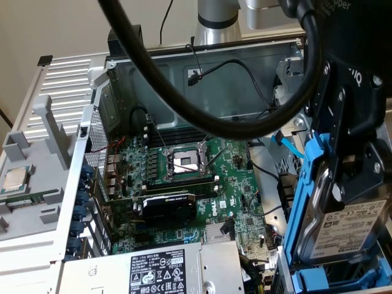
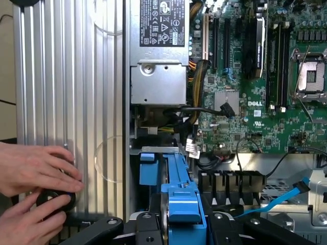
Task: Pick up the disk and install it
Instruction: 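Insert the disk into the insertion slot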
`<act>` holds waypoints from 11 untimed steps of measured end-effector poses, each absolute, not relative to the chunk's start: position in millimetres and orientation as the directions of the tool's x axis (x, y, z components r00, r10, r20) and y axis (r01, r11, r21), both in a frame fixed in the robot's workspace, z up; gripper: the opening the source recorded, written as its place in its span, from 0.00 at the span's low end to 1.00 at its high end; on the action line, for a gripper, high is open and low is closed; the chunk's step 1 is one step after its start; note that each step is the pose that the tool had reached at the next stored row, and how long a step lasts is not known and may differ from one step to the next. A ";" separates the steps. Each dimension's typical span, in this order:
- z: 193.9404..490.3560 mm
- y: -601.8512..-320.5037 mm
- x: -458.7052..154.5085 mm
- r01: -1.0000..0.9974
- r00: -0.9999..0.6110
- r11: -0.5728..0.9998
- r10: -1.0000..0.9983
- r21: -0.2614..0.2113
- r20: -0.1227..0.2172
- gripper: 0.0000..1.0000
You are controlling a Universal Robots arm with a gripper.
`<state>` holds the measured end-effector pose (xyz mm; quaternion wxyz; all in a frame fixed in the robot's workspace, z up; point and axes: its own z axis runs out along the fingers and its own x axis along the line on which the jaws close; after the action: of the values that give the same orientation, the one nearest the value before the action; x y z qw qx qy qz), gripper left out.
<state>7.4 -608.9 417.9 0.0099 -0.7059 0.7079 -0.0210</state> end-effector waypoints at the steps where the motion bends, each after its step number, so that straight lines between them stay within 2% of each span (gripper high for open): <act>1: 417.9 -608.8 7.4 -0.999 -0.003 0.003 -1.000 -0.044 0.016 0.37; 3: 417.8 -608.8 7.5 -0.999 -0.003 0.003 -1.000 -0.044 0.016 0.39; 4: 417.7 -608.9 7.4 -0.999 -0.003 0.003 -1.000 -0.044 0.016 0.45; 11: 417.6 -608.9 7.5 -0.999 -0.003 0.003 -1.000 -0.044 0.016 0.45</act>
<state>7.5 -608.9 417.6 0.0099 -0.7059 0.7079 -0.0210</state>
